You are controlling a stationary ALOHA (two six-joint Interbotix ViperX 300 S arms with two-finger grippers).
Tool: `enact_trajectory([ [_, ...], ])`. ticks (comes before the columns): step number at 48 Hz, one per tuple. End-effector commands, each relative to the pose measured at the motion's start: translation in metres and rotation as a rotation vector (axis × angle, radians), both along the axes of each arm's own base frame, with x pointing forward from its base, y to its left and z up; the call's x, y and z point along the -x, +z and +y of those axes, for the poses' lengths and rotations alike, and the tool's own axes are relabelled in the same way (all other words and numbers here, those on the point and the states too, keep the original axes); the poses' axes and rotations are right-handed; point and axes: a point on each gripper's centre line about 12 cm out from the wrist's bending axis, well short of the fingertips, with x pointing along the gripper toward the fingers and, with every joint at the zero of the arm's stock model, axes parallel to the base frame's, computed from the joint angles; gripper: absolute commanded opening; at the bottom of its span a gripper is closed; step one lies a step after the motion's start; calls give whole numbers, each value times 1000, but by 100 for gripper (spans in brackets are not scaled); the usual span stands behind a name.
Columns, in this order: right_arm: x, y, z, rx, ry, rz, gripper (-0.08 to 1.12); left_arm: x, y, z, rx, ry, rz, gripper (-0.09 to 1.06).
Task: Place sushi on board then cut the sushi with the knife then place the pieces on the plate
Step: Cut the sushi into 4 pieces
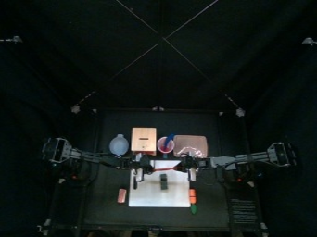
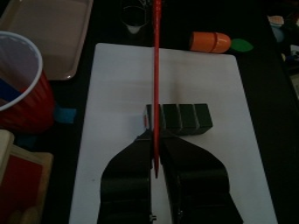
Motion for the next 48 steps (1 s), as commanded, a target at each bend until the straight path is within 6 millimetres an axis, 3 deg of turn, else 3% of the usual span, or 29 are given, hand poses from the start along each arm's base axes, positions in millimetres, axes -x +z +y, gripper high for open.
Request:
enact_trajectory([
  [1, -1, 2, 6, -18, 11, -4, 29, -6, 8, -2, 5, -2, -26, 40],
  [18, 1, -35, 13, -76, -9, 206, 29, -15, -13, -22, 29, -33, 28, 40],
  [48, -10, -65, 11, -58, -15, 335, 29, -21, -38, -33, 70, -21, 93, 40],
])
